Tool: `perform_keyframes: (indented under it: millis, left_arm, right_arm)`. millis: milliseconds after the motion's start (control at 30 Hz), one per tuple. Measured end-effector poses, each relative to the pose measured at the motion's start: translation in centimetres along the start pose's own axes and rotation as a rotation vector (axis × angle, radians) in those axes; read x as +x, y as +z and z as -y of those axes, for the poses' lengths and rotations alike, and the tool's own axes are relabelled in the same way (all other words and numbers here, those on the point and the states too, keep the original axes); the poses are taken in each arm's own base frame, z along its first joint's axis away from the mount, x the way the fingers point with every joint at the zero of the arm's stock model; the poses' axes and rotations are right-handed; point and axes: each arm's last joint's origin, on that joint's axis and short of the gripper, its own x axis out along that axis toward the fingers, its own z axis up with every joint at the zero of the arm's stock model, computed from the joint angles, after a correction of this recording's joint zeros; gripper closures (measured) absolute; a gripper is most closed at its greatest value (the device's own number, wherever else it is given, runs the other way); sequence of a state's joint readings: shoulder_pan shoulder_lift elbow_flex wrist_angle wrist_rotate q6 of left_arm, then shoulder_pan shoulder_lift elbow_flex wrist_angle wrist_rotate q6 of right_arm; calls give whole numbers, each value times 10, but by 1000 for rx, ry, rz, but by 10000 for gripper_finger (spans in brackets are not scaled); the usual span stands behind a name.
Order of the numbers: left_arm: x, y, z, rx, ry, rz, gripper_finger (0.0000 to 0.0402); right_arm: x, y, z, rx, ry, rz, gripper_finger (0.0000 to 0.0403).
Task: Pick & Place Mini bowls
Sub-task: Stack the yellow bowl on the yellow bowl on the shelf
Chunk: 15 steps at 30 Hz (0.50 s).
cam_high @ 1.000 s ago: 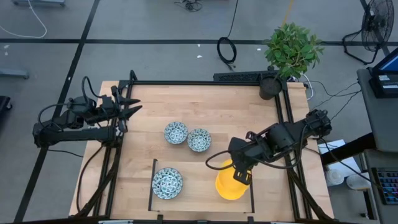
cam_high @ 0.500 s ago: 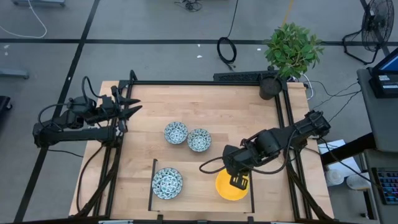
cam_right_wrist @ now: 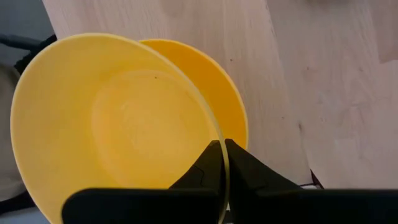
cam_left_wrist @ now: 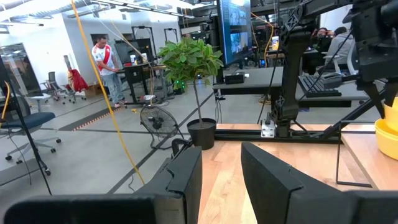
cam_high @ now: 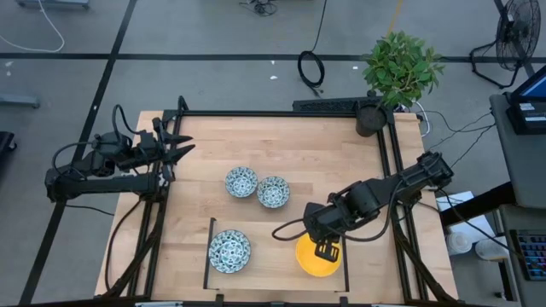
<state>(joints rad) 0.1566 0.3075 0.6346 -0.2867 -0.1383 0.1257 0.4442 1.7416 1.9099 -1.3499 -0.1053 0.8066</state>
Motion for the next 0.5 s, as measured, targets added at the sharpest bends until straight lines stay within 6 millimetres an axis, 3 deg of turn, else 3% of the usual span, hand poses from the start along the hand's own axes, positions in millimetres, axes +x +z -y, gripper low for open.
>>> perform_keyframes:
  millis: [500]
  left_arm:
    - [0, 0, 0, 0, 0, 0, 284]
  right_arm:
    - [0, 2, -1, -4, -10, 32, 403]
